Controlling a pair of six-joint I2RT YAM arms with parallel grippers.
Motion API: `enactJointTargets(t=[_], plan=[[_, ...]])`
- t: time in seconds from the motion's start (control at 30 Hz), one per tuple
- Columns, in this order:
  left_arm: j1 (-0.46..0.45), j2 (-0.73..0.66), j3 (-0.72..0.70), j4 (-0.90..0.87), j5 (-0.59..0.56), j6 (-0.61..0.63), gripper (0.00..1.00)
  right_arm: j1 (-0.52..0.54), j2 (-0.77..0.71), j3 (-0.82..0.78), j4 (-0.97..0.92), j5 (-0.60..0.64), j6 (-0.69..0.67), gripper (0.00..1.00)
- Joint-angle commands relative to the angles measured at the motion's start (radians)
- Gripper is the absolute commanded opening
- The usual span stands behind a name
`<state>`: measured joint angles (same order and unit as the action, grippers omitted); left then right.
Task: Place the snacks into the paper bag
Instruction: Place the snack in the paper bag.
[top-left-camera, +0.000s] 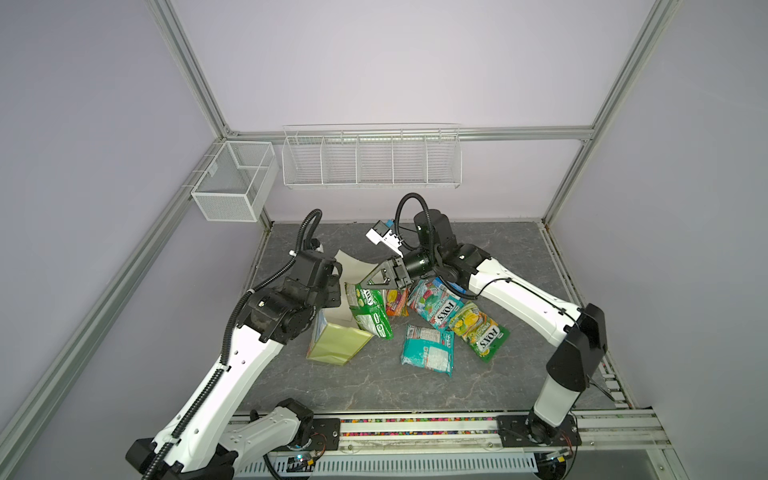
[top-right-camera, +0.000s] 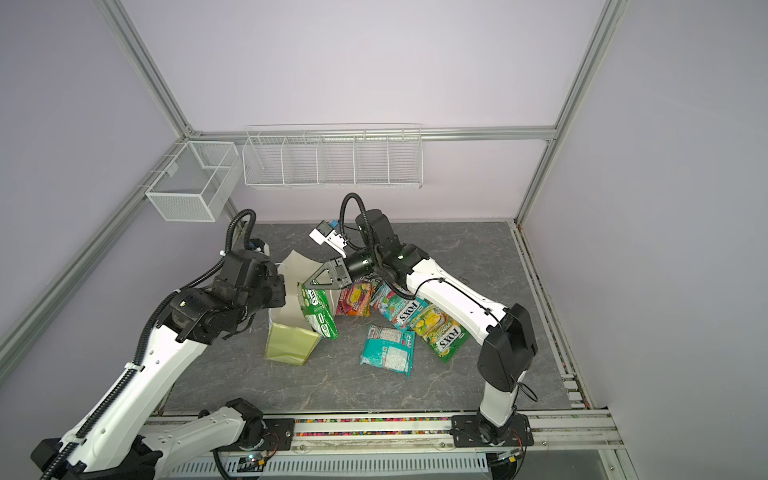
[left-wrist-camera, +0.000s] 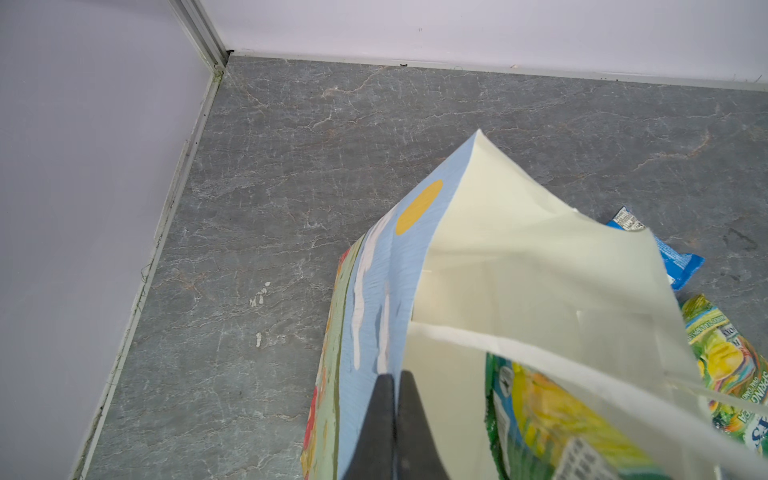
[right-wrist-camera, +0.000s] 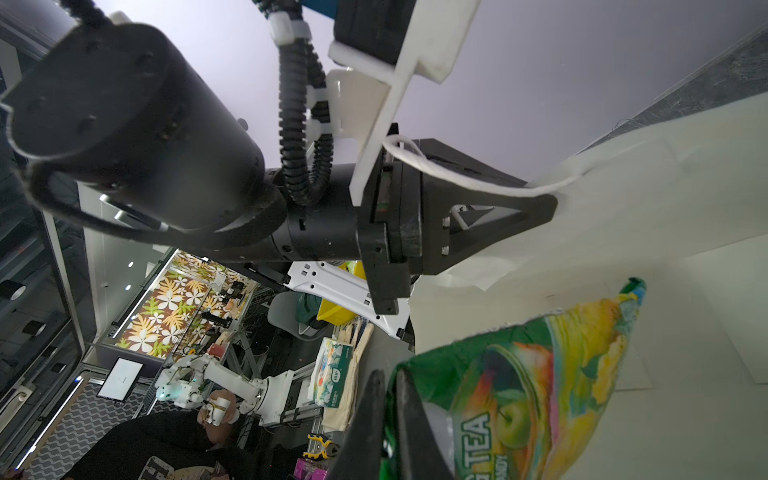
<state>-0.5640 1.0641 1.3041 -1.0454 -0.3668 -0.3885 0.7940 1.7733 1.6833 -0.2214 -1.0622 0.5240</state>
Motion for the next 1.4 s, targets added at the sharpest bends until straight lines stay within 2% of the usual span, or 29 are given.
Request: enactJointTargets(t=[0.0, 0.07, 0.17, 0.2, 0.27, 0.33, 0.4, 0.43, 0.47, 0.7, 0.87, 1.0, 1.1, 1.37], plan=[[-0.005, -0.006, 0.01, -0.022, -0.016, -0.007, 0.0, 0.006, 0.007, 0.021, 0.002, 0.003, -0.009, 0.13], [-0.005, -0.009, 0.006, -0.021, -0.018, -0.009, 0.0, 0.006, 0.008, 0.024, 0.001, 0.011, -0.005, 0.17], [-0.005, -0.012, -0.002, -0.021, -0.019, -0.009, 0.0, 0.007, 0.002, 0.029, 0.001, 0.034, 0.005, 0.34], [-0.005, -0.014, -0.004, -0.021, -0.024, -0.009, 0.0, 0.006, -0.004, 0.03, 0.002, 0.04, 0.007, 0.48], [-0.005, -0.018, -0.009, -0.022, -0.025, -0.01, 0.0, 0.007, -0.024, 0.026, 0.022, 0.036, 0.006, 0.63], [-0.005, -0.021, -0.014, -0.02, -0.028, -0.011, 0.0, 0.009, -0.055, 0.011, 0.045, 0.043, 0.01, 0.86], [-0.005, -0.022, -0.02, -0.018, -0.036, -0.012, 0.0, 0.008, -0.084, 0.002, 0.042, 0.065, 0.0, 0.99], [-0.005, -0.022, -0.023, -0.016, -0.039, -0.015, 0.0, 0.008, -0.102, -0.004, 0.037, 0.081, -0.006, 0.89], [-0.005, -0.022, -0.026, -0.013, -0.04, -0.016, 0.0, 0.009, -0.12, -0.007, 0.026, 0.099, -0.013, 0.88], [0.001, -0.021, -0.034, 0.009, -0.032, -0.027, 0.0, 0.008, -0.21, -0.016, -0.115, 0.254, -0.079, 0.88], [0.013, -0.018, -0.04, 0.03, 0.006, -0.033, 0.0, 0.006, -0.284, -0.057, -0.245, 0.478, -0.11, 0.88], [0.029, -0.018, -0.04, 0.044, 0.039, -0.042, 0.0, -0.008, -0.329, -0.093, -0.316, 0.558, -0.121, 0.88], [0.05, -0.023, -0.042, 0.06, 0.077, -0.049, 0.0, -0.015, -0.371, -0.138, -0.34, 0.675, -0.089, 0.88], [0.097, -0.029, -0.049, 0.089, 0.159, -0.056, 0.0, -0.073, -0.488, -0.261, -0.341, 0.672, -0.091, 0.88]])
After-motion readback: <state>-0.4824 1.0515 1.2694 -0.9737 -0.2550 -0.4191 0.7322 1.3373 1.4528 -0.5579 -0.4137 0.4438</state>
